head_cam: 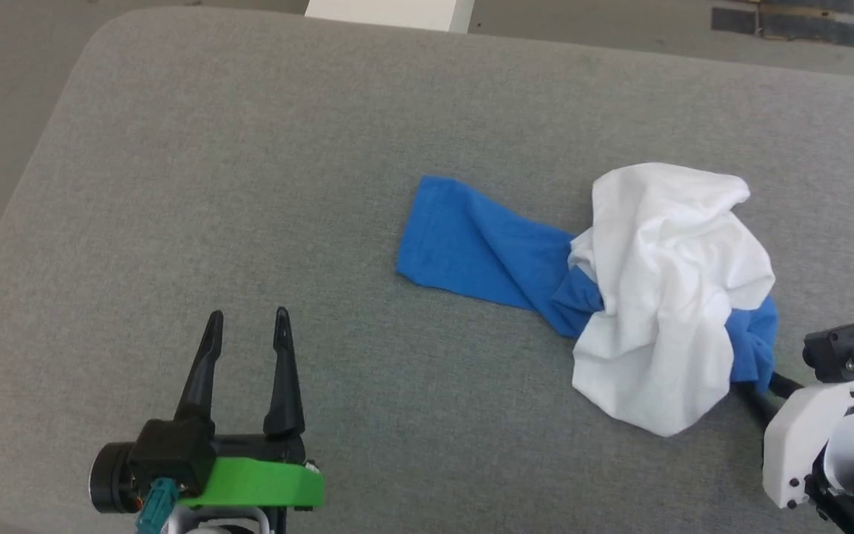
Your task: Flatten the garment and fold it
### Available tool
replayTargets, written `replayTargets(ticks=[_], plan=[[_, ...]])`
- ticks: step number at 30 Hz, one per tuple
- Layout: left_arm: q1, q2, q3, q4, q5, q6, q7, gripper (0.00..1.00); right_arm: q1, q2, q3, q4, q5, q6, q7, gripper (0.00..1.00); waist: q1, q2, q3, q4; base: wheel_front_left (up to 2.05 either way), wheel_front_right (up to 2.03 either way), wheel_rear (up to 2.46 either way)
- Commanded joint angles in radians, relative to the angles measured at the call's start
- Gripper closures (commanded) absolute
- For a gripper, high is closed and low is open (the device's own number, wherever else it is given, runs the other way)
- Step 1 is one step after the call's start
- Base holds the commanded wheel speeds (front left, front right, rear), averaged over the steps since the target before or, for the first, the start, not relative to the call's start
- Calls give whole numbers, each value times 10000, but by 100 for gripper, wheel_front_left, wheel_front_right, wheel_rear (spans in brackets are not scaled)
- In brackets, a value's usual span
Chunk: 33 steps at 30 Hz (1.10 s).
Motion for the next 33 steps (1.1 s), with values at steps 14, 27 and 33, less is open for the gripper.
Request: replayTargets(ticks=[14,27,33], plan=[[229,-107,548,182,121,-83,-38,0,-1657,-684,-1728,-1152,-614,-15,-426,100,0,-1,-1078,-1074,0,0,0],[261,-111,641,179,295,-306,-38,0,577,-833,-6332,1306,-2812,-15,-949,100,0,-1,-617,-1021,0,0,0],[151,-111,612,269,342,-355,-38,0,407,61,-6388,2454,-3159,-15,-1709,0,0,-1,-496,-1062,0,0,0]])
